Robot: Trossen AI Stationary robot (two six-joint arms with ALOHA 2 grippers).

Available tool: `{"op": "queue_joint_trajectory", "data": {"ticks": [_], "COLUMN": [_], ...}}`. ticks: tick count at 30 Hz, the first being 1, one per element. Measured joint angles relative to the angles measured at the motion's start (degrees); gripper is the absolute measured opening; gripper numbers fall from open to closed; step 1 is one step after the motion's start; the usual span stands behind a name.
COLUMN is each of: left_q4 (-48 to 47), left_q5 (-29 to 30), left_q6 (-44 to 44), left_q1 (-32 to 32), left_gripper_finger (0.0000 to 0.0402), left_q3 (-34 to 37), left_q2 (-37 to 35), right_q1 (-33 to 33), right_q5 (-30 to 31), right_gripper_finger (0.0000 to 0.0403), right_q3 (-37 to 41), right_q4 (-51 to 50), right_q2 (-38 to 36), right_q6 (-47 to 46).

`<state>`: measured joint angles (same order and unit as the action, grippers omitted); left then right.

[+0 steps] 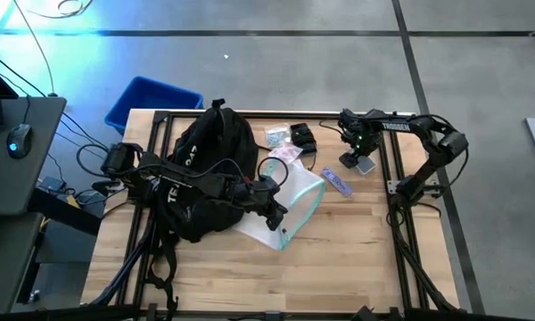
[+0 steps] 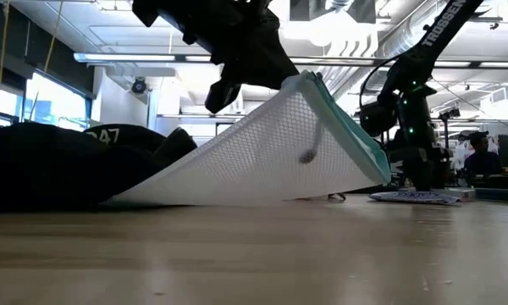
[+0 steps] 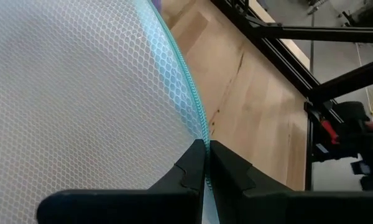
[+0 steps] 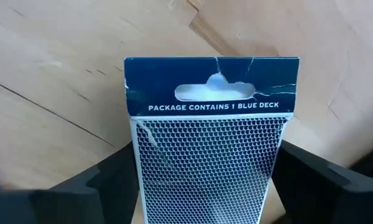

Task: Unpack backpack
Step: Put the game card into the zip bag

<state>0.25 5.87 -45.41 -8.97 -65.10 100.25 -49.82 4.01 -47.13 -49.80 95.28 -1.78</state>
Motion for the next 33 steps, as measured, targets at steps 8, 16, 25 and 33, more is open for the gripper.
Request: {"op": "queue_joint_trajectory", "data": {"ticks": [8, 16, 25, 33], "left_q4": [0.00, 0.16, 3.53, 6.46], "left_q5": [0.00, 0.79, 2.39, 0.12], "left_q6": [0.48, 0.55, 1.08, 2.03], "left_q1": [0.00, 0.16, 1.88, 2.64], "left_gripper_finger": [0.0000, 0.0000, 0.0000, 0.0000], "left_q3": [0.00, 0.00, 0.00, -0.02], "left_q2": [0.00, 0.00, 0.00, 0.00], "right_q1": [0.54, 12.25, 39.18, 45.51], "right_q5": [-2.39, -19.05, -29.07, -22.67], "right_gripper_finger": [0.0281, 0.0281, 0.0281, 0.0281], "right_q3": [-1.23, -1.34, -1.40, -1.44], "right_q4": [-3.83, -6.90, 1.25, 19.19], "right_q2": [-11.85, -26.91, -29.81, -16.28], "right_q6": [-1.25, -7.84, -22.13, -38.23]}}
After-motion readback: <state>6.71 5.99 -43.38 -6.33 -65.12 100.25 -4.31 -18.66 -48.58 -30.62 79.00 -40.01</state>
